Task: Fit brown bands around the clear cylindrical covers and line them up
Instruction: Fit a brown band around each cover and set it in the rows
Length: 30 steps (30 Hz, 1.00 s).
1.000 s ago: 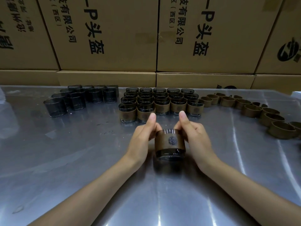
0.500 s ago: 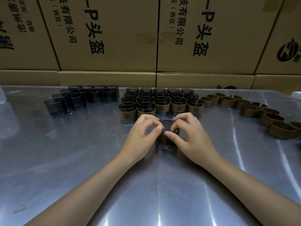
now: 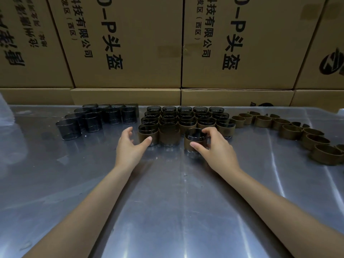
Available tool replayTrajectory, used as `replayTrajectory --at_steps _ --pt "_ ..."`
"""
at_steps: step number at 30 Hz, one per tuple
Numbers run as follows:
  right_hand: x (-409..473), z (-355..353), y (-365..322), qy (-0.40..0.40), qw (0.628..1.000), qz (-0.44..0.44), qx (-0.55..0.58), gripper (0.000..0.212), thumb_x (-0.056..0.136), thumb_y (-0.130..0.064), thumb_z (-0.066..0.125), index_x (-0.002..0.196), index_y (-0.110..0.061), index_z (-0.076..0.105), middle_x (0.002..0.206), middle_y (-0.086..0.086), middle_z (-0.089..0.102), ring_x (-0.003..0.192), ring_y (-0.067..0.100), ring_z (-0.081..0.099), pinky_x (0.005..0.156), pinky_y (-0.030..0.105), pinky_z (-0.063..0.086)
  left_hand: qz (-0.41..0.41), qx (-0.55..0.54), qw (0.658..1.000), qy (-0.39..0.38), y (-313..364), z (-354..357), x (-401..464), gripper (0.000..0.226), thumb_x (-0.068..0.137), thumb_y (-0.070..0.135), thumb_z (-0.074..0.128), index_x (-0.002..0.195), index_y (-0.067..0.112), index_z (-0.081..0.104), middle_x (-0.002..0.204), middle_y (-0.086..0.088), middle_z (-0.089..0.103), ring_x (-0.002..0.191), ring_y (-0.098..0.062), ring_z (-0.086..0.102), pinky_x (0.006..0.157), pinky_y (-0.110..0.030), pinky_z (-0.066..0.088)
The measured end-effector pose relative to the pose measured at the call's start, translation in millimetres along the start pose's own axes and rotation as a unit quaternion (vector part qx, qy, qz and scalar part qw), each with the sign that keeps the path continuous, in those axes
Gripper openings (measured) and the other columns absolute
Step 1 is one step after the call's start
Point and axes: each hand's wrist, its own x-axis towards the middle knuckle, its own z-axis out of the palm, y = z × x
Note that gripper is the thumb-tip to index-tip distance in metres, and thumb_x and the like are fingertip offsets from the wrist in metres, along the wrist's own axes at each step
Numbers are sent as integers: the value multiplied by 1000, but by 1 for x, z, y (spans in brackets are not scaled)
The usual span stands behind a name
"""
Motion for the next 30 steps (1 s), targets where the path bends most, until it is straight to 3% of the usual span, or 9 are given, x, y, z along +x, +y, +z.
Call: replayTrajectory --at_steps 4,13,19,22,25,27,28,30 --pt "16 9 0 -1 999 47 13 72 87 -55 61 145 -24 31 143 -5 50 126 24 52 93 42 47 -2 23 999 -27 2 4 8 87 79 44 74 150 19 29 153 -3 36 137 -23 40 101 -32 37" --pt "25 15 -3 -20 998 51 -25 69 88 -61 54 145 -28 31 137 1 56 122 26 55 90 42 49 20 95 994 -54 3 10 9 95 72 51 78 147 19 29 152 -2 36 136 -23 39 107 -41 39" --pt "24 17 -5 -26 997 51 -50 72 89 -63 50 146 -26 26 140 0 54 122 26 55 88 41 49 28 91 994 -54 0 12 11 97 72 51 78 148 20 27 152 -3 35 136 -23 39 105 -40 39" --pt "23 15 -3 -21 998 65 17 74 87 -64 52 145 -24 28 138 -4 54 122 24 55 91 43 47 5 62 997 -43 -2 11 12 100 74 52 76 151 18 23 154 -2 32 138 -23 36 108 -39 36" --pt "25 10 1 16 977 119 176 55 92 -58 49 133 -22 43 124 -4 60 113 20 58 95 46 48 -58 -124 988 73 -3 3 19 68 88 47 64 142 17 38 142 -1 46 127 -19 47 104 -35 38" --pt "26 7 4 62 952 163 250 29 99 -46 42 111 -22 53 100 -4 63 91 18 62 88 46 52 -91 -208 963 145 -6 -3 29 40 97 35 53 132 16 47 129 -1 52 118 -18 51 101 -37 40" --pt "27 6 4 79 944 179 267 22 101 -38 41 99 -21 55 89 -3 61 79 16 59 81 44 51 -93 -201 963 153 -7 -4 34 34 99 30 49 129 15 49 127 -2 52 115 -19 52 100 -38 41" --pt "26 5 4 80 946 185 253 29 100 -25 40 76 -21 56 68 0 54 63 16 49 65 38 42 -84 -135 977 140 -9 -3 43 29 99 25 45 127 17 51 129 -5 52 111 -25 54 99 -41 45"
